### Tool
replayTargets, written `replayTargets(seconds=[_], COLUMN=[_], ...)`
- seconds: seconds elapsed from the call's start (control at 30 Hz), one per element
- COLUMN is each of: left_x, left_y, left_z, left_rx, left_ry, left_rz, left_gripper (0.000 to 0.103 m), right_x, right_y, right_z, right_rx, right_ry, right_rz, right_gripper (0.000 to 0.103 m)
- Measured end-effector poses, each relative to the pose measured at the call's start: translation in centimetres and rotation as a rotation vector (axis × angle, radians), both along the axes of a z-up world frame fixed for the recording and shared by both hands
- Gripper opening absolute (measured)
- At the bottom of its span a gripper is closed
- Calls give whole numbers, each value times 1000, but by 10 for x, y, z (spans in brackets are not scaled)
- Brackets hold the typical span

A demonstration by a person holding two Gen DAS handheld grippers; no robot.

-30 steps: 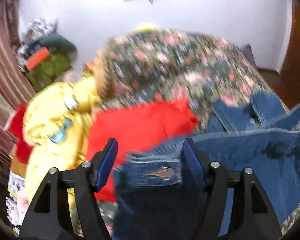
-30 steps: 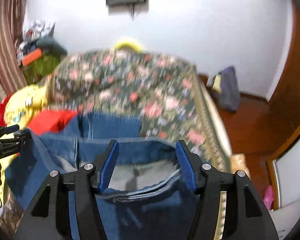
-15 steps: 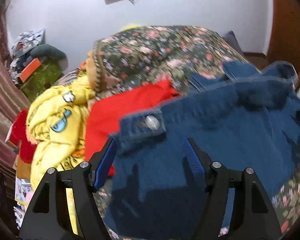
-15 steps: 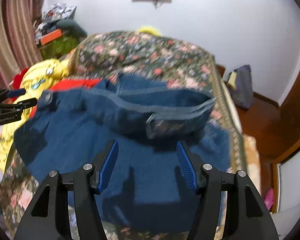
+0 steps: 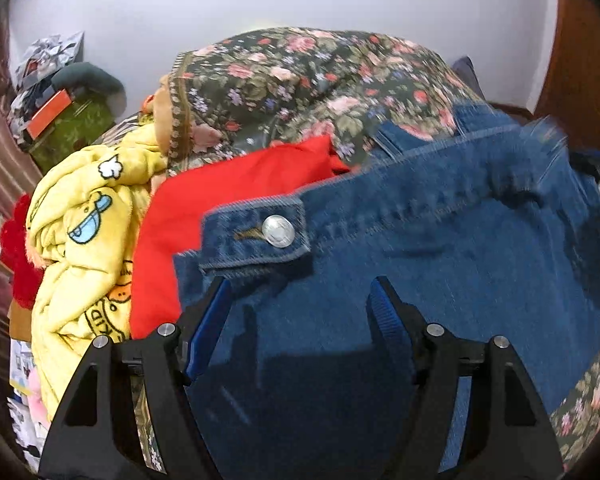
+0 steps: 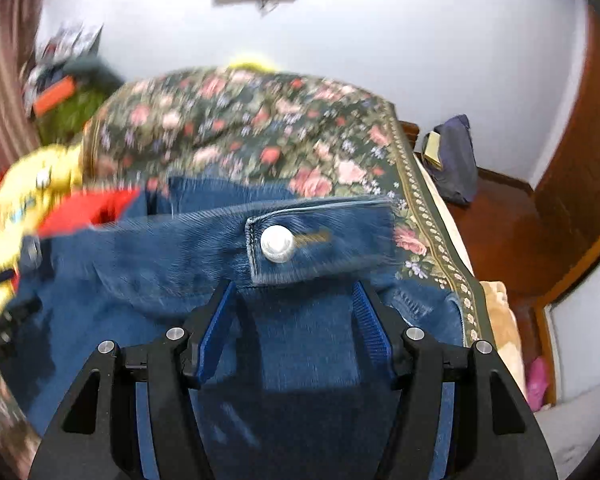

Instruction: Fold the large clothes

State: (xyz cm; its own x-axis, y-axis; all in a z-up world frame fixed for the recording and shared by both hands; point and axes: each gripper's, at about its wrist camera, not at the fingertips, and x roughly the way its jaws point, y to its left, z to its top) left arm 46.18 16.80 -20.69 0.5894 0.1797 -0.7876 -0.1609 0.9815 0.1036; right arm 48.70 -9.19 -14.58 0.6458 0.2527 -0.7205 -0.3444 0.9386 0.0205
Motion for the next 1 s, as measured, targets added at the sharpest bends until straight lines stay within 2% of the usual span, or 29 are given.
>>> replayTargets(seconds=[0.07,0.13,0.3,0.5,0.53,0.57,0.67,0.73,0.77,0.83,0.97,1.0], left_x=[-2,-6,-20,-32,-33,-34,-36,-43,-47,-54,-67,-73], left_y=[5,7,-5,-37,-44,-49,-58,-58,-55,-45,-16,-4], left_z=[5,7,6,-5,-9,-12,-29,-35,-35,-36,-38,-39], left_rx=[-25,-38,-71,-122,-111,-103,-48,8,18,-16,-47,-80], left_ry=[-15,-21,-11,26,34,42,71,39,20,15,17,8], left_rz=[10,9,-30,-125,-138,-143,-147,-157,-154,-148,-63,-35], left_gripper=[71,71,71,74,74,75,80,89,94,95,95,96], right_x=[-6,-16,-47,-77,-79,-80,-78,-76,-73,-71,-64,-63], right_y=[0,2,25,40,42,43,38,30,19,5,-33,-41], right_z=[1,-1,-12,-27,-31,-36,-49,-52,-53,-51,-47,-47], right_rx=[40,40,-96,-139,-155,-178,-241,-234,-209,-177,-120,-113], right_ry=[13,21,11,43,51,57,58,73,90,104,115,116], right_rz=[12,39,152,280,293,300,275,259,242,206,106,85], right_gripper=[56,56,56,57,58,63,69,71,77,84,84,84])
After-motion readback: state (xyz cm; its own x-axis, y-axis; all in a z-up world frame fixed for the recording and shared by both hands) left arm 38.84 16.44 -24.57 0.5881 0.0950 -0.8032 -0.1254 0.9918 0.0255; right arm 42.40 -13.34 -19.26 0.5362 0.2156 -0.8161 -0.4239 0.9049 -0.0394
